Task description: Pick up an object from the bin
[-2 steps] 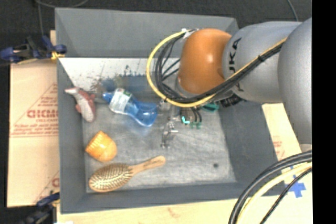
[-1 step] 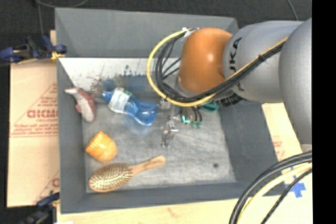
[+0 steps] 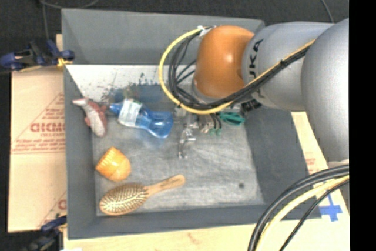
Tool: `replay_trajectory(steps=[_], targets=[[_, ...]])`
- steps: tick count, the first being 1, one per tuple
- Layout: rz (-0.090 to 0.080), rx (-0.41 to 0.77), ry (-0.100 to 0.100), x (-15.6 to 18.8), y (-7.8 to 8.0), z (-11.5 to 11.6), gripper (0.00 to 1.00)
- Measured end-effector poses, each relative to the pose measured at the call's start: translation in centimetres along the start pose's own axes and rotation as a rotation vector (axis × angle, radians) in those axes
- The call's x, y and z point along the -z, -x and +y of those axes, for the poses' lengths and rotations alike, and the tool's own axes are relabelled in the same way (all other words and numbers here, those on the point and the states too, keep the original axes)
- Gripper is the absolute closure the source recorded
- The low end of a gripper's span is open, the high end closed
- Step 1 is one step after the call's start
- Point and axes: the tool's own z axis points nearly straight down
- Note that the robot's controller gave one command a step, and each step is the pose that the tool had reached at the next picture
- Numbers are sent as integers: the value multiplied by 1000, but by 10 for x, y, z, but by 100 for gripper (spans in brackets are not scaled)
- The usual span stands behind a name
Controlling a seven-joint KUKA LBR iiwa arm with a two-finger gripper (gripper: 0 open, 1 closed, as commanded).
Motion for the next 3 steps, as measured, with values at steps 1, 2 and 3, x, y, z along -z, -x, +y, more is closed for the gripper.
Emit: replay_trajectory(steps=[1,2,3], targets=[[6,51,0,-22,19,22,0],[5,-54,3,-37,23,20,0],[14,-2,-6,-37,30,35,0]])
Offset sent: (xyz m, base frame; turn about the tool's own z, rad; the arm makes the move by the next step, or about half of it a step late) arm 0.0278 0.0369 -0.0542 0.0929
